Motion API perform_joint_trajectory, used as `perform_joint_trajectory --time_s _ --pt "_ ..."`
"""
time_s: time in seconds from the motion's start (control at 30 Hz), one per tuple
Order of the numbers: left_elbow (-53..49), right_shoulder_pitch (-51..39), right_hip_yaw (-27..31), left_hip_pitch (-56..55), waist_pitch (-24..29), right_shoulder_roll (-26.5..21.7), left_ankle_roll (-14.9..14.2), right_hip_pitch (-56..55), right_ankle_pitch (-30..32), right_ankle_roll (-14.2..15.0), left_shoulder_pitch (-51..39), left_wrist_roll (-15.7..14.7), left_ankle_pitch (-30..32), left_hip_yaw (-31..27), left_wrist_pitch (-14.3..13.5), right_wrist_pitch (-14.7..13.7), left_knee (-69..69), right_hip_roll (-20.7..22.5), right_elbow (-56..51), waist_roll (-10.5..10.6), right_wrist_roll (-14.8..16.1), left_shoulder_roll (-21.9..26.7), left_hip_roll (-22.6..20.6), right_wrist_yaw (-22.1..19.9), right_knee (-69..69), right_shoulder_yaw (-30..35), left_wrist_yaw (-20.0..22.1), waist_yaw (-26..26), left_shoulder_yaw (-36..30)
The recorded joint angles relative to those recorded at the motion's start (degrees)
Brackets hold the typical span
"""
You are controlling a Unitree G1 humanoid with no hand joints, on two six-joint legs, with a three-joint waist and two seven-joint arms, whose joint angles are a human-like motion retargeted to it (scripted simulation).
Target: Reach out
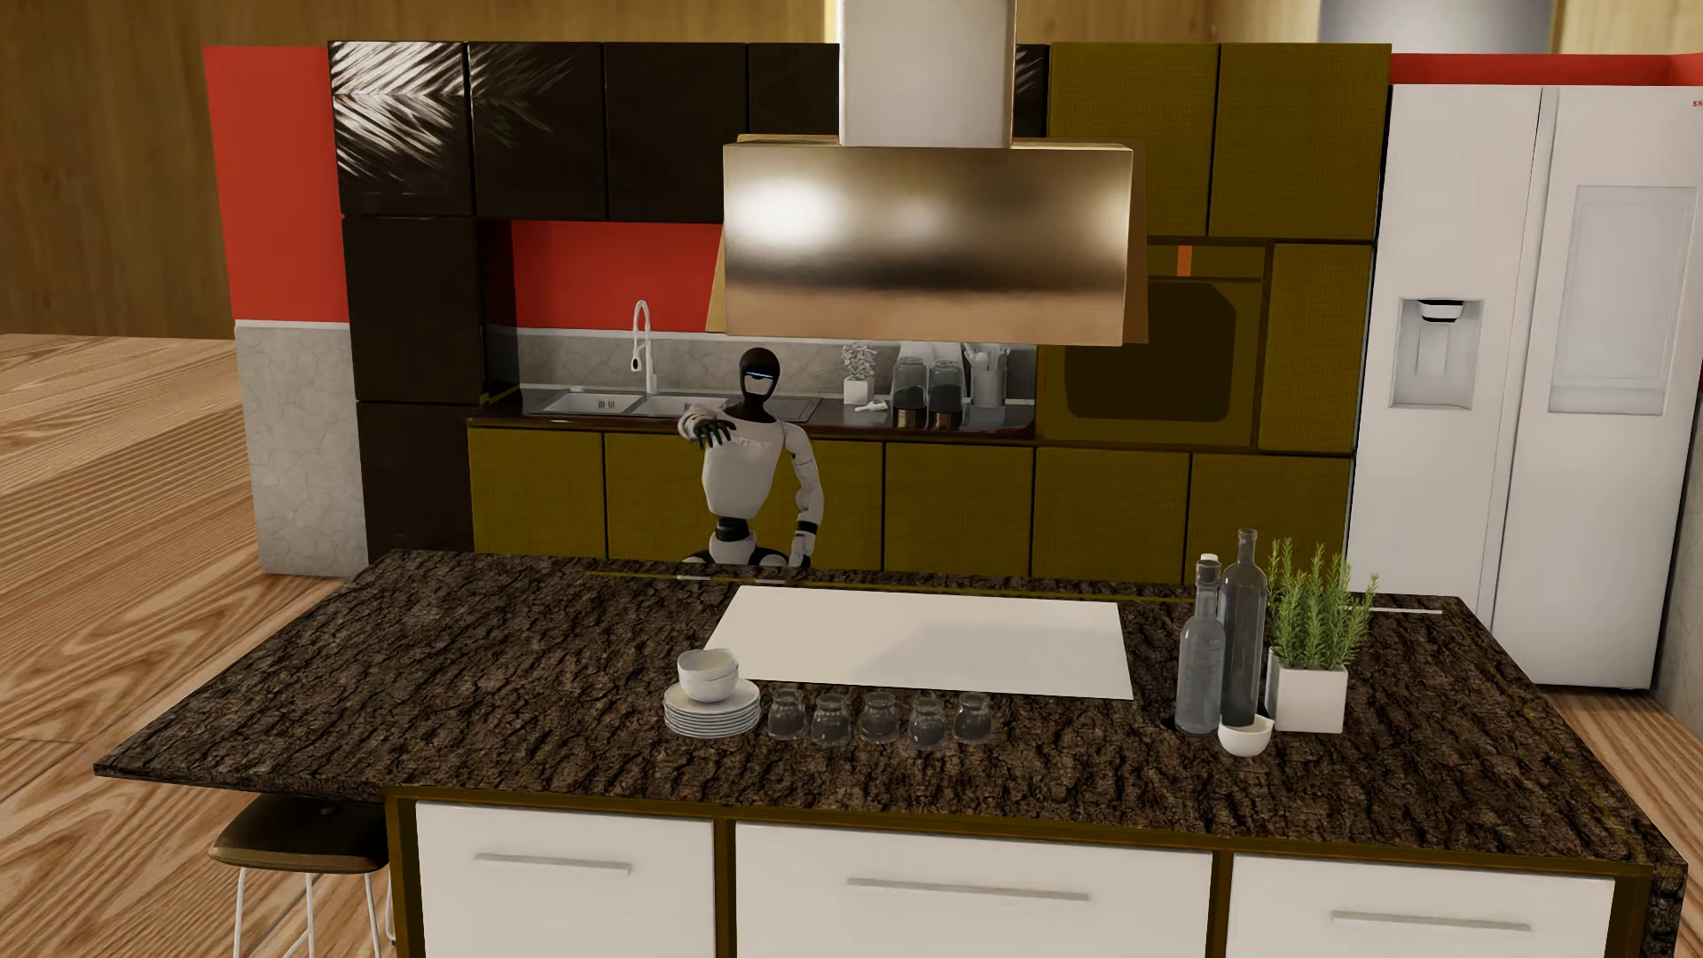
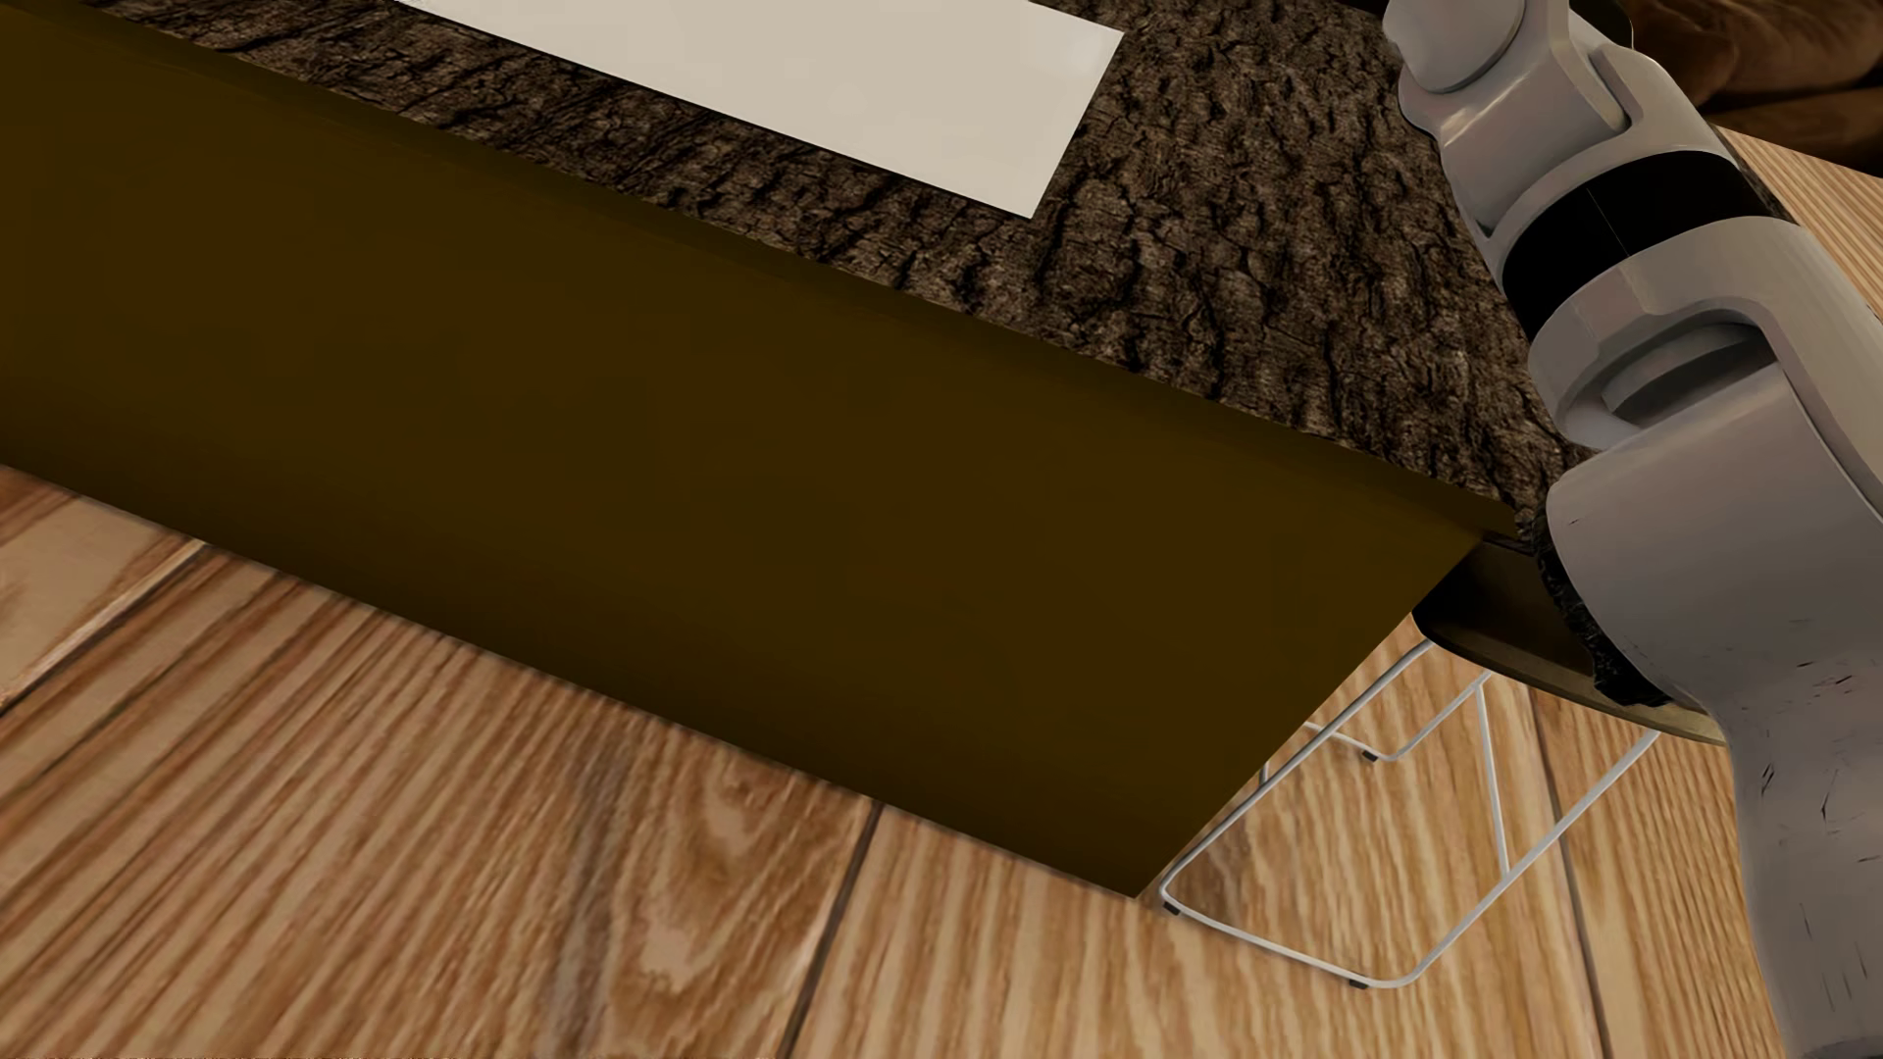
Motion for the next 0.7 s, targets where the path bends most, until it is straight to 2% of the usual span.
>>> perform_joint_trajectory --time_s 0.27,0.47,0.7 --pt "0.54 0.72 0.00 0.30 -0.09 -0.26 0.00 0.03 -0.18 0.00 -0.15 0.00 0.65 0.00 0.00 0.00 -0.43 0.07 0.26 0.07 0.00 0.81 -0.03 0.00 0.10 1.80 0.00 -0.11 -0.02" --pt "0.49 -0.22 0.00 0.14 -0.01 -0.16 0.00 0.61 0.09 0.00 -0.35 0.00 -2.88 0.00 0.00 0.00 2.02 -0.05 0.14 0.23 0.00 0.76 -0.21 0.00 0.39 0.81 0.00 -0.01 0.86" --pt "0.25 -0.98 0.00 0.54 -0.02 0.29 0.00 0.83 0.12 0.00 -0.07 0.00 -3.07 0.00 0.00 0.00 2.06 -0.17 0.03 0.60 0.00 0.27 -0.35 0.00 0.63 0.13 0.00 0.28 0.39"
